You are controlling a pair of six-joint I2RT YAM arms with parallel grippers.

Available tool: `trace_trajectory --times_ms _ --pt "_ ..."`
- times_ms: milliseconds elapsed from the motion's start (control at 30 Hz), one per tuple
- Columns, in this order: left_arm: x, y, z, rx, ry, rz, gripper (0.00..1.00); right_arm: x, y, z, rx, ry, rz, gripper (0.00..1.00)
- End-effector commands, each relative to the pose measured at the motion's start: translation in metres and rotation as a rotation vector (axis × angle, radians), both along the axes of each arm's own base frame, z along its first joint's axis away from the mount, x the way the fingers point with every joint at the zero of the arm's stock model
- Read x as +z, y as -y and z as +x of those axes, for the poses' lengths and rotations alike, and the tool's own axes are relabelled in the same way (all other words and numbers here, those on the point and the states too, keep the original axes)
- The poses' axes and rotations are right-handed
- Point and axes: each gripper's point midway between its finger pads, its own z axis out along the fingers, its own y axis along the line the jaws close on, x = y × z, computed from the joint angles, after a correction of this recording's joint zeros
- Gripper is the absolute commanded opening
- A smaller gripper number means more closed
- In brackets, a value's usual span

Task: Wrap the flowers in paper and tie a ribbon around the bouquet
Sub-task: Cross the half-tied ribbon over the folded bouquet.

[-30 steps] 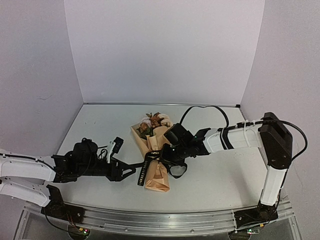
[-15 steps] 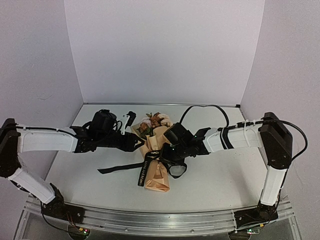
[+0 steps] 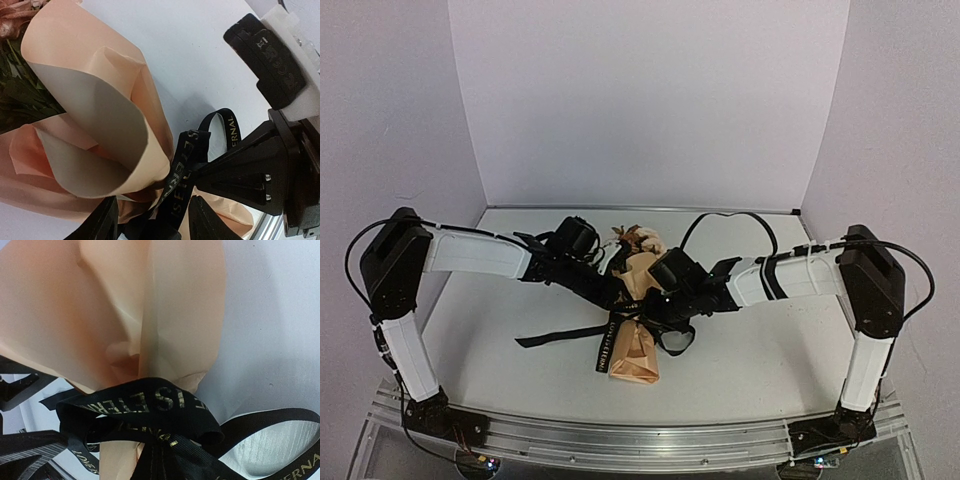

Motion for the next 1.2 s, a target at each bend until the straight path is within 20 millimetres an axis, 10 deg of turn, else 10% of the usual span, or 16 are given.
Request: trace_trajectory --times_ms 0,733,1167 --pt "0.009 0.011 0.004 -0.047 -0.007 -0.021 0.49 0.020 -0.003 0.006 -0.013 0.037 0.043 0.00" --pt "0.016 0.015 -0.004 -0.082 -0.034 -0.044 0.03 0.025 -0.008 0.012 -0.027 0.048 0.077 0.00" --pt "0.046 0.010 -0.018 -0.087 0.018 -0.167 0.00 0.028 -0.023 0.027 -0.075 0.091 0.217 0.00"
